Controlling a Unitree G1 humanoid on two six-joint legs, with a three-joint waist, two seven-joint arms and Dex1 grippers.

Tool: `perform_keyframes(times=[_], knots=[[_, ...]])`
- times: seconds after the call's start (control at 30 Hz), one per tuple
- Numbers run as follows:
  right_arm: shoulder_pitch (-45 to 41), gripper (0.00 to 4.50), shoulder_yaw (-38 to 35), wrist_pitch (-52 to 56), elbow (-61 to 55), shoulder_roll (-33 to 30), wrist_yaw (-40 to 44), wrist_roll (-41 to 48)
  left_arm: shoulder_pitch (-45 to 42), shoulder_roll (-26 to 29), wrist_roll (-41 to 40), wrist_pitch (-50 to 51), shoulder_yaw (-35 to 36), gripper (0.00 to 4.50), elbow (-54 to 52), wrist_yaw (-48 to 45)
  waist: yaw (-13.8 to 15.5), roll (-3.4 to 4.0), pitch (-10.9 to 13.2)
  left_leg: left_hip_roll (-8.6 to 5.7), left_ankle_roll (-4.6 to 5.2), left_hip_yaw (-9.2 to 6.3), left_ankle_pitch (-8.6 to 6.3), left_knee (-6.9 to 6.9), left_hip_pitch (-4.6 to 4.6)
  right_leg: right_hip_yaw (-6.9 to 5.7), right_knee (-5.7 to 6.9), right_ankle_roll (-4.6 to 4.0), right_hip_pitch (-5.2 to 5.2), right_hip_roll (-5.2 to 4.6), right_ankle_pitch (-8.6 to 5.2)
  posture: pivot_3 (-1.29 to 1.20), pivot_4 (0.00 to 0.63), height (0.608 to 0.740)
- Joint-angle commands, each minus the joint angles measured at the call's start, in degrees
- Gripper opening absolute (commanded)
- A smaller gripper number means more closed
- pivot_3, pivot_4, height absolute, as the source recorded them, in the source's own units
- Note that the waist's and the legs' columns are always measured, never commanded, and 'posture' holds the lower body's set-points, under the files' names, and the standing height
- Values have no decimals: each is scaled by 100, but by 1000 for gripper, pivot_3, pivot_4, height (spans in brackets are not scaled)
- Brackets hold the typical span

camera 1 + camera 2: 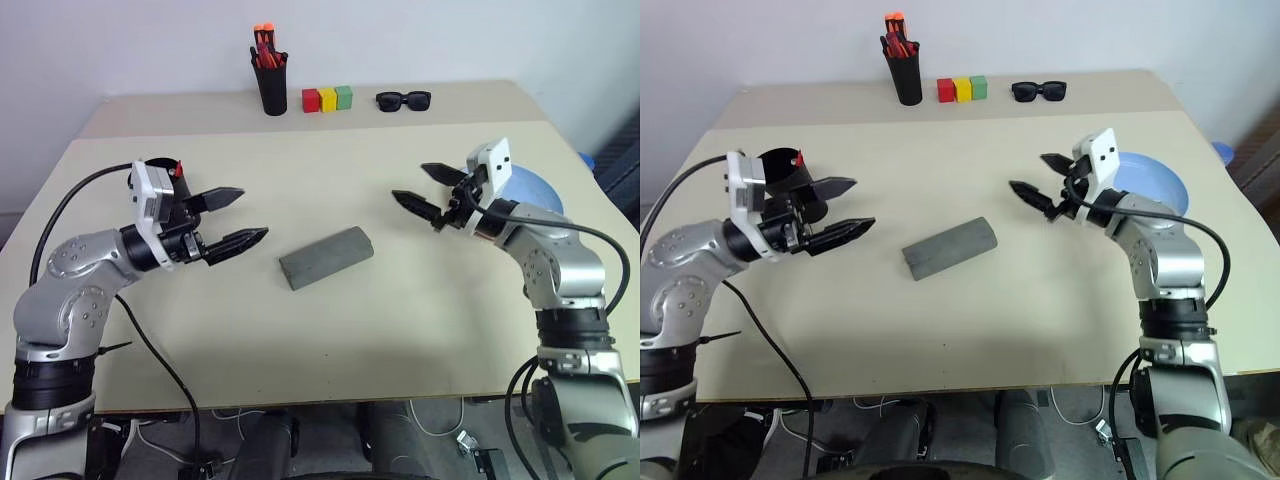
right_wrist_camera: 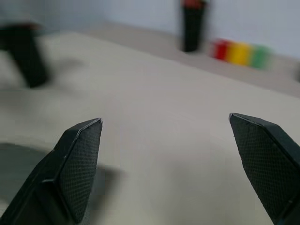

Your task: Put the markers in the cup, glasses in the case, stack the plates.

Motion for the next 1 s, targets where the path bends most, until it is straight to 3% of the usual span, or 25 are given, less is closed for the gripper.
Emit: perform_keyframes(times=[0.03, 0.17, 0.4, 1.0], knots=[[450, 4422, 244, 60, -1114, -59, 474, 395, 413, 278, -320, 53, 583, 4500, -468, -79, -6, -1, -1, 1, 0, -1, 0, 0, 1, -1, 1, 0, 1, 0, 0, 0, 150, 740], [784, 4422, 355, 151, -1408, -515, 1310, 676, 993, 327, -246, -100, 690, 4500, -829, -14, -9, 0, 0, 1, 1, 3, -1, 0, 4, 0, -1, -1, 5, 0, -1, 0, 150, 740], [1342, 4422, 109, 66, -1648, -1073, 1894, 864, 1707, 389, -130, -521, 901, 4500, -910, -258, 14, -1, 0, 7, 1, 1, -1, 4, 20, -2, -6, -3, 28, 8, -2, 0, 150, 740], [3048, 4422, -1136, -198, -2406, -1854, 1675, 815, 1377, 217, 434, -1458, 157, 4500, 159, -969, 6, -3, 0, 7, 2, 4, -1, 5, 25, -3, -12, -3, 36, 6, -2, 0, 150, 740]])
